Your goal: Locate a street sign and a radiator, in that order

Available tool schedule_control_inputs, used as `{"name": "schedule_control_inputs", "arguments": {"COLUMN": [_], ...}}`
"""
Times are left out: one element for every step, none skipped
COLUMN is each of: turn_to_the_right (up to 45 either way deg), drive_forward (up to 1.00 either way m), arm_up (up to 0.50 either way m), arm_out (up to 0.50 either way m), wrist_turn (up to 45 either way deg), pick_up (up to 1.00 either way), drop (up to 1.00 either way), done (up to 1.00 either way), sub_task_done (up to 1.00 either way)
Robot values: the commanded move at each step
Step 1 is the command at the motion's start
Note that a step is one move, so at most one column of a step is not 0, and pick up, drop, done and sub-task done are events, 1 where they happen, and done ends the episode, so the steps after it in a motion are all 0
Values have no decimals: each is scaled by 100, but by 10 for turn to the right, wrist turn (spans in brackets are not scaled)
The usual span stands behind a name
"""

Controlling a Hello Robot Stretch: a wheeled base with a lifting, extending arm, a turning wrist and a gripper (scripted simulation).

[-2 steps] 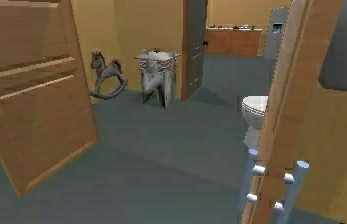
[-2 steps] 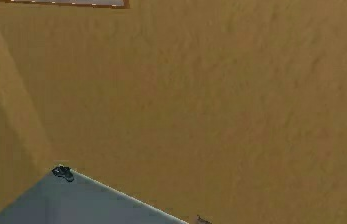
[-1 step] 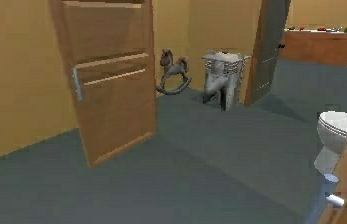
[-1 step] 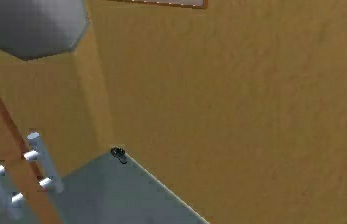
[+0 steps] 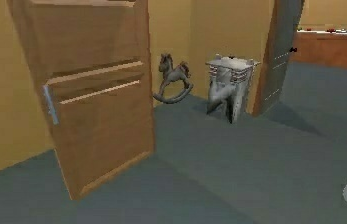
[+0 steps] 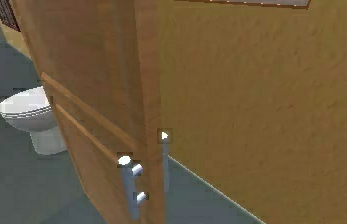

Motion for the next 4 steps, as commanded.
{"name": "schedule_control_inputs", "arguments": {"turn_to_the_right": [120,0,120,0], "drive_forward": [0,35,0,100], "arm_up": [0,0,0,0], "arm_out": [0,0,0,0], "wrist_turn": [0,0,0,0], "pick_up": [0,0,0,0], "drop": [0,0,0,0], "done": [0,0,0,0], "sub_task_done": [0,0,0,0]}}
